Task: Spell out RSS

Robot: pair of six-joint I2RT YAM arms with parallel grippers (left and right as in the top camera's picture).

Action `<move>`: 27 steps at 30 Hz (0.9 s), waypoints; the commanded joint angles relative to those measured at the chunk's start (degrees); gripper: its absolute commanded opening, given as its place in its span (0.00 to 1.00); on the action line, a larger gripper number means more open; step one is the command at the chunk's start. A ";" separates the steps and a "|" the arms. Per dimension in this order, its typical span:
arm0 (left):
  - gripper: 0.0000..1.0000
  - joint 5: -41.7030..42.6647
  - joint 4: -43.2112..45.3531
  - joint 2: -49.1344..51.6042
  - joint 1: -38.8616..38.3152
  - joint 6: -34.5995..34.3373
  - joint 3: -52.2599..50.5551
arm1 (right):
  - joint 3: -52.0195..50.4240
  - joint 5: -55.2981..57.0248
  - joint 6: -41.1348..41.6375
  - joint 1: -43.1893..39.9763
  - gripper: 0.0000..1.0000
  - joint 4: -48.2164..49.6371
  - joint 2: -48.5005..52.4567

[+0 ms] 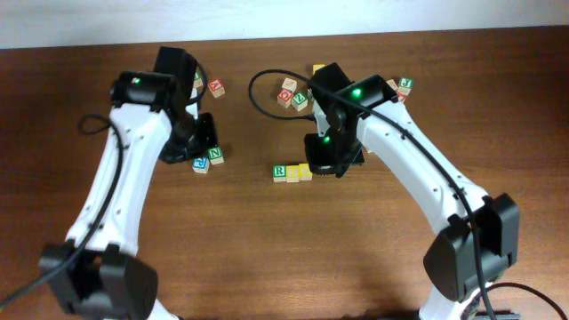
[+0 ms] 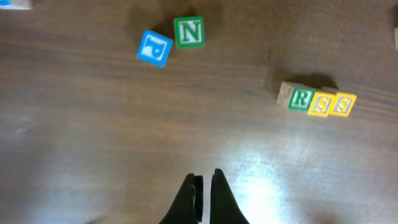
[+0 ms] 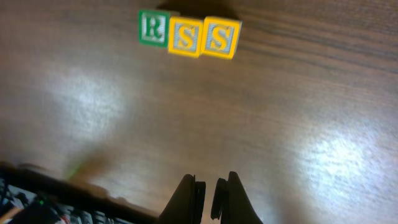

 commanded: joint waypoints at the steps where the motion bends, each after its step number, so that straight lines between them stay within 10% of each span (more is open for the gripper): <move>1: 0.00 -2.95 -1.81 -1.70 -0.57 0.72 -0.68 | 0.50 2.32 2.23 3.45 0.04 -0.70 -0.59; 27: 0.09 -0.74 13.20 -25.79 -1.44 -2.43 -35.58 | 0.48 7.08 9.84 9.75 0.04 -2.73 -10.38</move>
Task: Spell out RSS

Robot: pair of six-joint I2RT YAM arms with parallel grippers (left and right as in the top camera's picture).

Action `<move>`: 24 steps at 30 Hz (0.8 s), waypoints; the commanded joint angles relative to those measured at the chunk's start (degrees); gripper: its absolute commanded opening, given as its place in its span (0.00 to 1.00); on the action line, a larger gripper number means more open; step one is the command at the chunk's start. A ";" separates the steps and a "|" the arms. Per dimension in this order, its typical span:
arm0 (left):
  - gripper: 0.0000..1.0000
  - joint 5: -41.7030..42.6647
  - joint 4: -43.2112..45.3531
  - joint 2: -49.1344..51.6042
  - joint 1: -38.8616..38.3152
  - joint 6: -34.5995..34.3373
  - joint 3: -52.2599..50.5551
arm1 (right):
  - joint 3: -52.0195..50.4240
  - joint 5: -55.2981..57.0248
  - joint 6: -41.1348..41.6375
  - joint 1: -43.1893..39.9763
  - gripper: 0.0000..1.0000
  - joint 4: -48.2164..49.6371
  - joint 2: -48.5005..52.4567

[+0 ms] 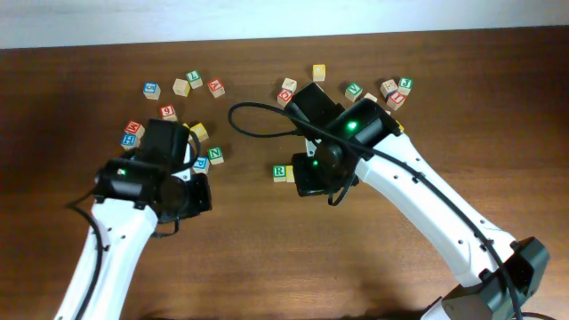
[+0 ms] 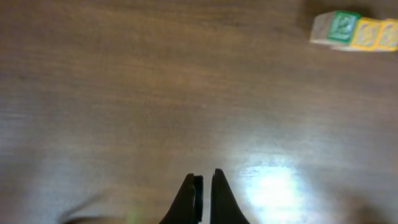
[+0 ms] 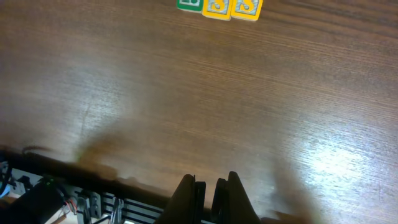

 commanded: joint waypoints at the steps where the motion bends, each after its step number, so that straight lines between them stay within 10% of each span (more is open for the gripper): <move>1: 0.15 0.46 3.48 -0.02 -0.07 -2.71 -4.37 | 0.48 1.20 0.63 0.09 0.04 1.49 -0.96; 5: 0.46 0.46 6.88 -0.02 -0.07 -5.35 -5.31 | 0.48 2.43 0.66 0.09 0.22 3.56 -0.83; 9: 0.98 0.44 10.16 -0.02 -0.04 -5.33 -5.31 | 0.24 2.43 0.63 0.09 0.28 6.80 0.31; 15: 1.00 -1.29 12.44 -0.02 0.00 -5.46 -5.31 | -1.07 3.08 0.63 0.09 0.32 12.20 3.10; 24: 0.99 -9.01 12.33 -0.02 7.34 -12.94 -5.31 | -1.09 3.74 0.42 0.11 0.08 13.73 8.50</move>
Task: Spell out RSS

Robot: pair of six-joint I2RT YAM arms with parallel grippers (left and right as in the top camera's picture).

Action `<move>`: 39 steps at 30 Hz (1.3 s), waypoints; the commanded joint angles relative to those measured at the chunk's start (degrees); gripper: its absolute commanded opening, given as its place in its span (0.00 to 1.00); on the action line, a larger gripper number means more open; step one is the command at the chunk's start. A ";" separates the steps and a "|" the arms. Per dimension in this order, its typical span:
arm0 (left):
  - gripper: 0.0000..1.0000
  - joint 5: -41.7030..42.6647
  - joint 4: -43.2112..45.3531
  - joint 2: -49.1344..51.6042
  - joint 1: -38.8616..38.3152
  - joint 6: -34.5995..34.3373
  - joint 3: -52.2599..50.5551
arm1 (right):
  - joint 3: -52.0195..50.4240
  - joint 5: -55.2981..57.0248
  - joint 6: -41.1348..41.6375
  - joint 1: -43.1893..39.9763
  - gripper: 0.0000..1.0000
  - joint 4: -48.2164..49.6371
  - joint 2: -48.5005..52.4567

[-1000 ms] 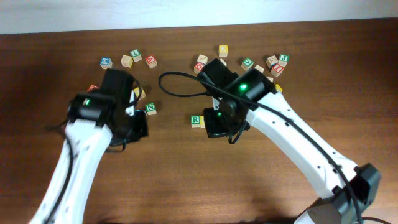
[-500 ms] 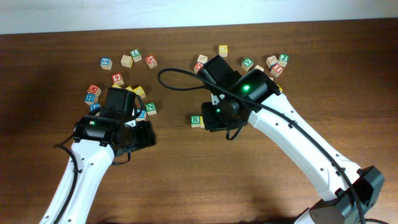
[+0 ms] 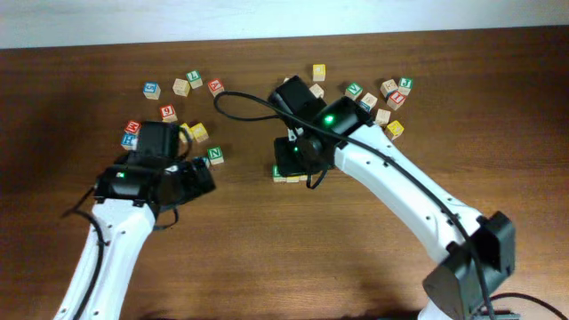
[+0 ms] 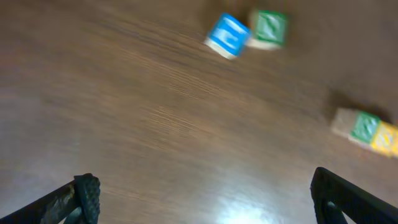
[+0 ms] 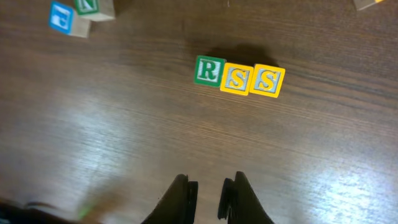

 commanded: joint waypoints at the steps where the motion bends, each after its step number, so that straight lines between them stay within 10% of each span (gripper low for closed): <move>1: 0.99 -2.40 0.02 -0.22 4.22 -3.41 -0.37 | -0.50 1.60 -0.57 0.11 0.05 -0.02 2.84; 39: 0.99 -2.43 -0.57 -0.22 9.51 -3.37 -0.39 | -5.62 -0.70 -0.04 0.11 0.04 1.55 14.62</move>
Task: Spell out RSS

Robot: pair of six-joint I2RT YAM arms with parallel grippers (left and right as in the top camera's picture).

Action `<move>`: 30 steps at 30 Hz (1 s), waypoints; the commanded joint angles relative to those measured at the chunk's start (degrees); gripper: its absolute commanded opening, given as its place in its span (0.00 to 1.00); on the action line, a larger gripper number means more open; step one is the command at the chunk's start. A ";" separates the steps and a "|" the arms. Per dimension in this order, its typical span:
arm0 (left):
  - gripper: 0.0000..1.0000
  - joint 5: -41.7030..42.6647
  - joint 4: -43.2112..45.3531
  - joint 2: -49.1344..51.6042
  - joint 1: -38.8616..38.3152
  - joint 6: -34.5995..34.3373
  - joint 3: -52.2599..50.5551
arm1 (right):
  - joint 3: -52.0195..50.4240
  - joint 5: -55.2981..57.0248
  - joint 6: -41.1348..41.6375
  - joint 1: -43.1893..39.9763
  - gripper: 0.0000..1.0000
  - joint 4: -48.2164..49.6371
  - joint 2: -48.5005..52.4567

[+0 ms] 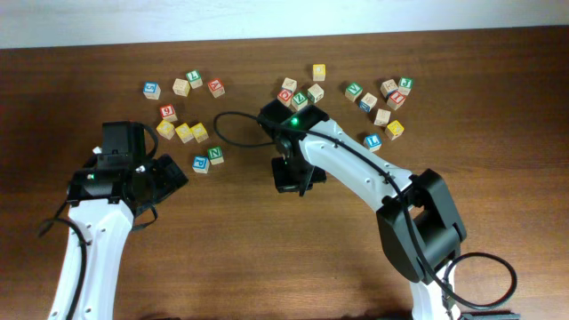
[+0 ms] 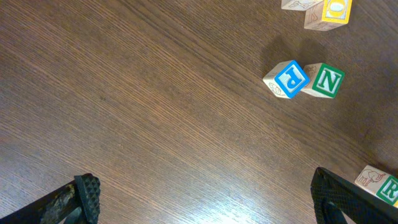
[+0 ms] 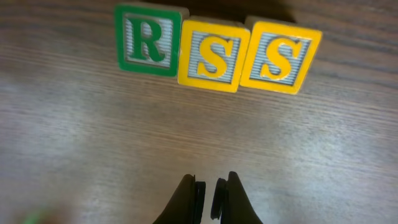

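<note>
Three blocks stand in a row in the right wrist view: a green R, a yellow S and a second yellow S, touching side by side. My right gripper hangs low just in front of the row, shut with only a slit between its pads and holding nothing. From overhead the right gripper hides the row. My left gripper is wide open and empty over bare wood, left of the row; overhead the left gripper is seen there. The R block shows at the left wrist view's right edge.
A blue P block and a green N block lie together between the arms. Several loose letter blocks are scattered at the back left, and more blocks at the back right. A black cable loops behind the right wrist.
My right gripper has come lower and closer to the R-S-S row, which now fills the top of its view. The left arm has shifted left; its gripper is still wide open.
The R-S-S row stood complete at the oldest moment, with both grippers shut and empty beside it. Both grippers then sat nearer the table's front. After that the left one was wide open and the right one high over the row, now low over it.
</note>
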 commanded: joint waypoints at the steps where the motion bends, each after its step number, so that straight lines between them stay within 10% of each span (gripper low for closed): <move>1: 0.99 -0.81 -0.26 -0.22 0.35 -0.79 -0.39 | -4.17 -1.60 0.15 0.11 0.04 2.75 0.37; 30: 0.99 -0.83 -0.24 -0.22 0.35 -0.79 -0.39 | -11.87 -1.42 0.15 0.09 0.04 16.98 0.37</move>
